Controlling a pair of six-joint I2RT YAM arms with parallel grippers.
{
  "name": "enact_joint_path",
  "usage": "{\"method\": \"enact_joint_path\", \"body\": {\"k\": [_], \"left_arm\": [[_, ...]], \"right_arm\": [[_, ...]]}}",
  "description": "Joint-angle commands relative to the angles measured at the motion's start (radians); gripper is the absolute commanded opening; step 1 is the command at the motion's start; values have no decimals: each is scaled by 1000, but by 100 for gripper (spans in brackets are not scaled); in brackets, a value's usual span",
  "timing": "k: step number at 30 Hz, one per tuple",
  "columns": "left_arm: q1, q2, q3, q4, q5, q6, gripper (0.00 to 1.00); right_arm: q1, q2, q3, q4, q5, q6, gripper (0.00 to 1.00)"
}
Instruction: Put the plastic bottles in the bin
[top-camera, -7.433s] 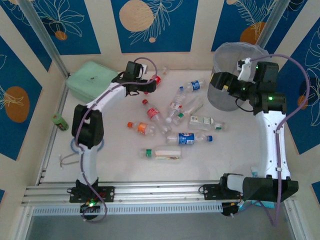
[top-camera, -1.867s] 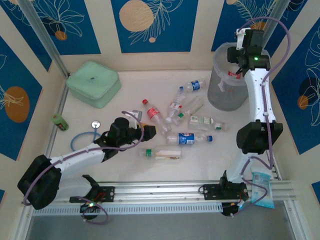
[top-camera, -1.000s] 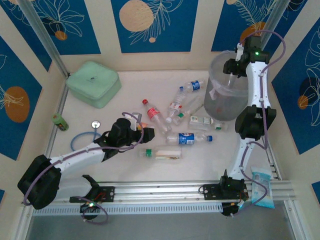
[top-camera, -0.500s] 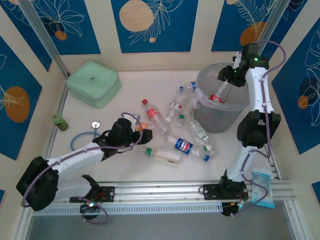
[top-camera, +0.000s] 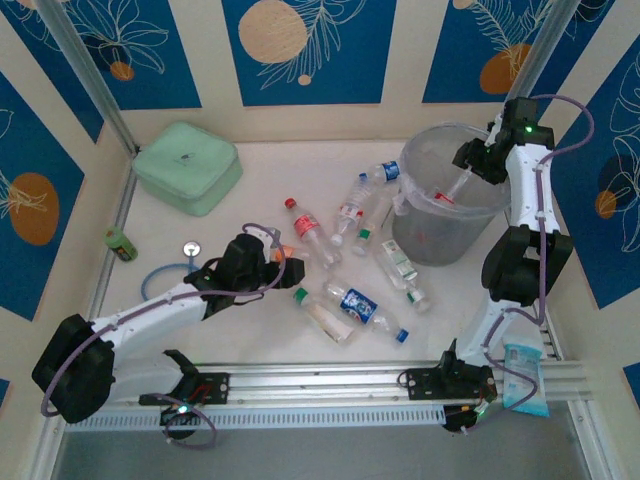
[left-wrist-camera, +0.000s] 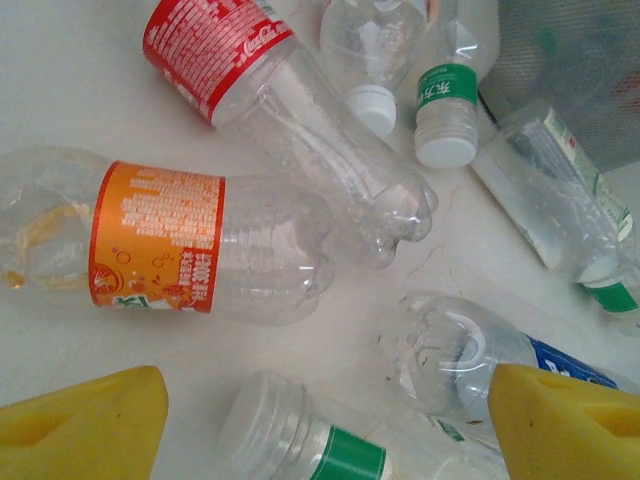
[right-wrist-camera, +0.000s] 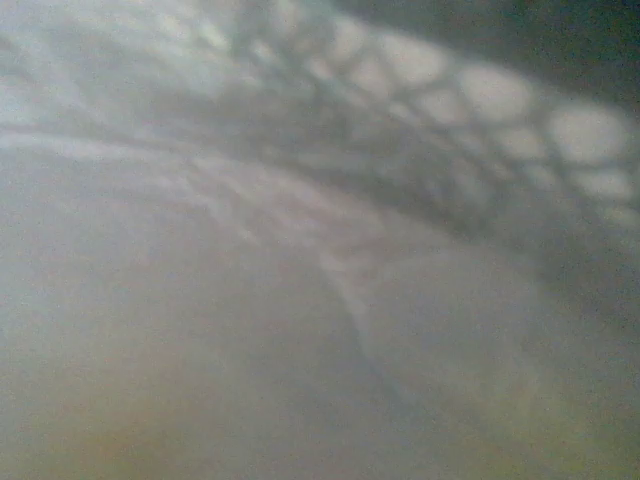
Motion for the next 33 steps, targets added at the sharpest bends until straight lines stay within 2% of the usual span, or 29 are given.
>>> {"method": "enact_joint_path", "body": {"k": [1, 7, 14, 17, 21, 25, 28, 33], "left_arm": [[2, -21, 33, -49, -21, 5, 83], [2, -22, 65, -107, -56, 9, 85], [10, -32, 65, -148, -119, -34, 87], [22, -27, 33, -109, -169, -148, 86], [38, -11, -53, 85, -164, -312, 87], [40, 19, -70, 128, -196, -474, 90], [27, 59, -82, 183, -208, -591, 90], [17, 185, -65, 313, -184, -704, 92]], "right_arm": [[-9, -49, 44, 2, -27, 29, 68], [-3, -81, 152, -37, -22, 28, 84], [24, -167, 140, -26, -28, 16, 86], [49, -241, 74, 17, -45, 15, 86], [43, -372, -101, 173, -241, 68, 86], [46, -459, -227, 266, -361, 112, 86], [60, -487, -277, 275, -396, 116, 86], [75, -516, -326, 278, -399, 108, 86]]}}
